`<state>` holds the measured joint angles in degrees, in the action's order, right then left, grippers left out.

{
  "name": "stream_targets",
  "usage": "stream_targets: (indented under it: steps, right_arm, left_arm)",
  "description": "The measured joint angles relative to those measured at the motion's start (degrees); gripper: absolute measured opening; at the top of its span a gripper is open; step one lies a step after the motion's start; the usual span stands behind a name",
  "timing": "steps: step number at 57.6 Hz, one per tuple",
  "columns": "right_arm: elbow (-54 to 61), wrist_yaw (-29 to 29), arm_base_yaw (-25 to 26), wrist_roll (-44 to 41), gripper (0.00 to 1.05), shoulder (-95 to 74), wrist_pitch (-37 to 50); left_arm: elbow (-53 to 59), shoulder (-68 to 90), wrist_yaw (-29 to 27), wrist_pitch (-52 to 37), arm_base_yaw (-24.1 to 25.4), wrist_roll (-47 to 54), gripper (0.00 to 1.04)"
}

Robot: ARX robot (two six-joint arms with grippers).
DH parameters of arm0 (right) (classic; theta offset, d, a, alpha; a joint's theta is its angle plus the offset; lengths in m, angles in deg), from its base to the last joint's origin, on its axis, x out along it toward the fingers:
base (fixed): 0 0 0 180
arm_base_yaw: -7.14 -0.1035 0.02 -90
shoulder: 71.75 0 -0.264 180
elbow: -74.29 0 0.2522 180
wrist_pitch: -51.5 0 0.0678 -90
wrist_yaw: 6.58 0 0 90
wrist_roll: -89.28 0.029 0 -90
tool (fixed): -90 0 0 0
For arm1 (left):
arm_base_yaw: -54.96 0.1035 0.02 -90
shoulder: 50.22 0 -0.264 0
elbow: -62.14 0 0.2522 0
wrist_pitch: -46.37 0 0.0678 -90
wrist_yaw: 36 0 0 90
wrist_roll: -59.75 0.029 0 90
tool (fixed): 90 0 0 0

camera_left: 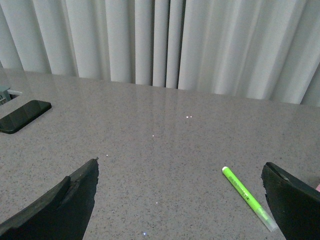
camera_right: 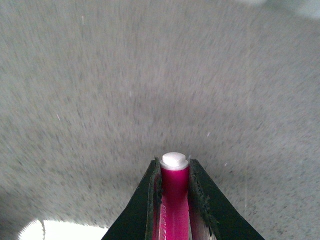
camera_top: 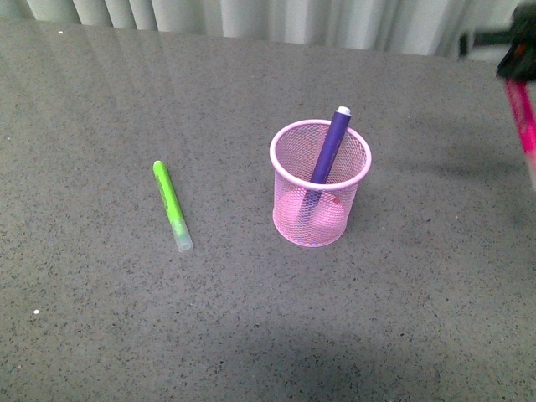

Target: Insert purple and pink pens into pink cup

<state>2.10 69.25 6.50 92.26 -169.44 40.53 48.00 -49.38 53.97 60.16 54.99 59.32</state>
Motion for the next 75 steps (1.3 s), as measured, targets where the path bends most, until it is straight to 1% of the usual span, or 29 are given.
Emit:
stream_targets:
  steps: [7,18,21,24,29,43,54,63,75]
  right_arm:
    - [0.2,-1.1,-1.5,7.3,0.08,6.9,1.9]
    - [1.4,-2.4,-5.5,18.6,0.08,8.3,3.1]
    - [2.1,-3.9,-7.5,22.0,0.08,7.6,4.0]
    - [2.2,-4.3,-9.6,25.8,0.08,6.5,4.2]
    - [1.9,-5.0,-12.3,29.6,0.08,5.4,4.2]
    - [-2.1,-6.5,-16.2,35.6,0.08,3.1,3.7]
    - [-2.7,-7.0,-18.8,38.3,0.08,1.0,6.2]
    - [-1.7,-6.6,-20.0,40.8,0.08,-0.9,10.3]
    - [1.6,-6.6,-19.8,43.0,0.08,-2.2,17.8]
  left_arm:
    - [0.0,0.0,0.0,0.0,0.0,0.0,0.97]
    - [0.0,0.0,0.0,0.0,0.0,0.0,0.97]
    - [0.0,0.0,0.0,0.0,0.0,0.0,0.97]
    - [0.0,0.0,0.0,0.0,0.0,0.0,0.97]
    - [0.0,0.0,0.0,0.0,0.0,0.0,0.97]
    - [0.0,0.0,0.0,0.0,0.0,0.0,0.97]
    - [0.0,0.0,0.0,0.0,0.0,0.0,0.97]
    - [0.0,0.0,0.0,0.0,0.0,0.0,0.97]
    - [0.0,0.0,0.0,0.0,0.0,0.0,0.97]
